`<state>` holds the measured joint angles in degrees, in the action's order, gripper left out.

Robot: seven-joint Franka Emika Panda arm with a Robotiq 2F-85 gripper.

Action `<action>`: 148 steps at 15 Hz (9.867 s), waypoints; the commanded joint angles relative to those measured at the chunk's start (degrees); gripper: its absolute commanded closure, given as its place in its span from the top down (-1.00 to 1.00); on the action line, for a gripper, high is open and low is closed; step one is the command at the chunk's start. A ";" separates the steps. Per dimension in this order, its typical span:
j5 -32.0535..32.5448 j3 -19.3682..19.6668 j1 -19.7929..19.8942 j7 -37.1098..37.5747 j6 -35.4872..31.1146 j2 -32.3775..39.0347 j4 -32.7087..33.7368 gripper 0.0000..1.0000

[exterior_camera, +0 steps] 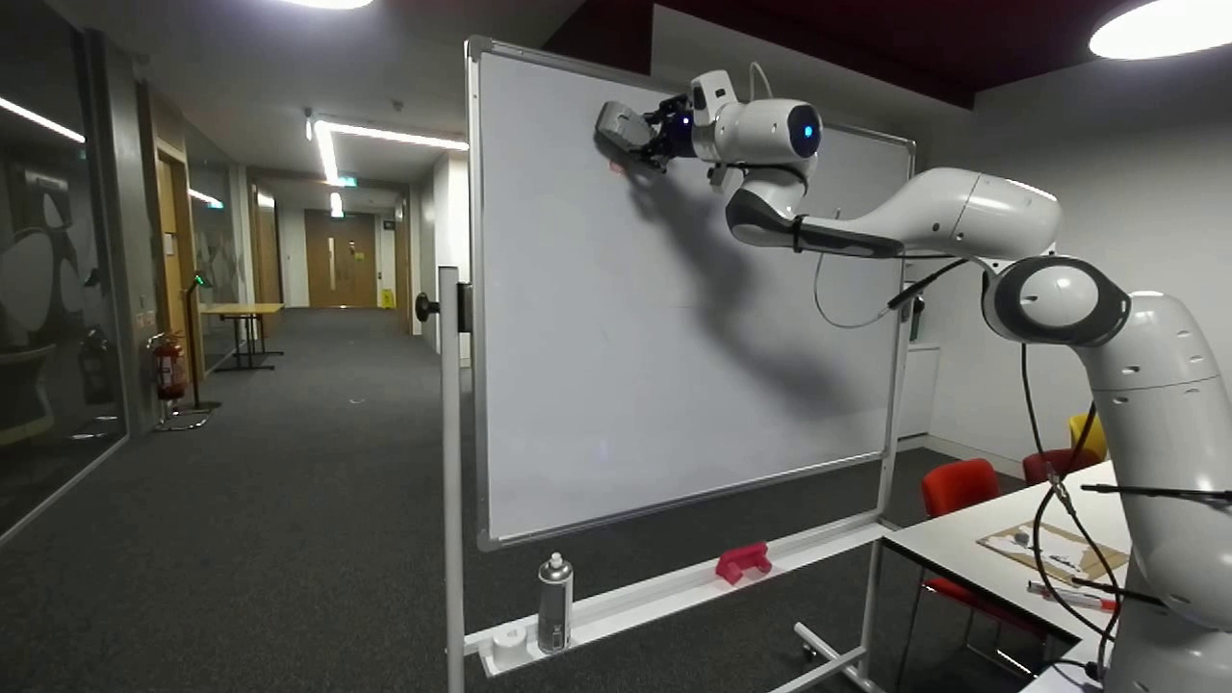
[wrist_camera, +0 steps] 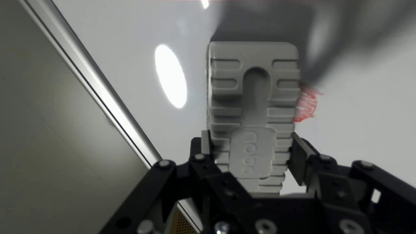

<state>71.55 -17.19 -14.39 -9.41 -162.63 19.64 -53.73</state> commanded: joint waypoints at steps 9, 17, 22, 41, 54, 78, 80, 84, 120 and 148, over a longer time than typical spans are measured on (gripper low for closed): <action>0.28 1.17 2.53 2.13 -1.23 -3.24 -12.08 -0.35; -3.02 0.63 2.99 0.53 2.19 -8.49 -23.22 -0.35; -4.26 0.62 1.94 -0.08 5.44 -8.47 -22.61 -0.35; -5.95 4.64 -9.25 -1.26 19.75 2.03 3.61 -0.35; -6.74 4.19 -9.36 -0.41 20.59 -3.01 -12.18 -0.35; -16.75 4.64 -10.59 -7.69 20.55 -3.54 0.36 -0.35; -16.99 3.40 -11.75 -7.79 22.91 -5.90 -3.35 -0.35; -19.04 0.02 -13.73 -11.00 31.03 -10.72 -9.63 -0.35; -36.39 -1.56 -11.08 33.09 59.06 -36.50 -26.26 -0.35; -47.37 0.43 5.91 34.11 66.96 -38.81 -35.92 -0.35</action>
<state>25.74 -17.89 -10.29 24.55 -94.51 -17.25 -86.77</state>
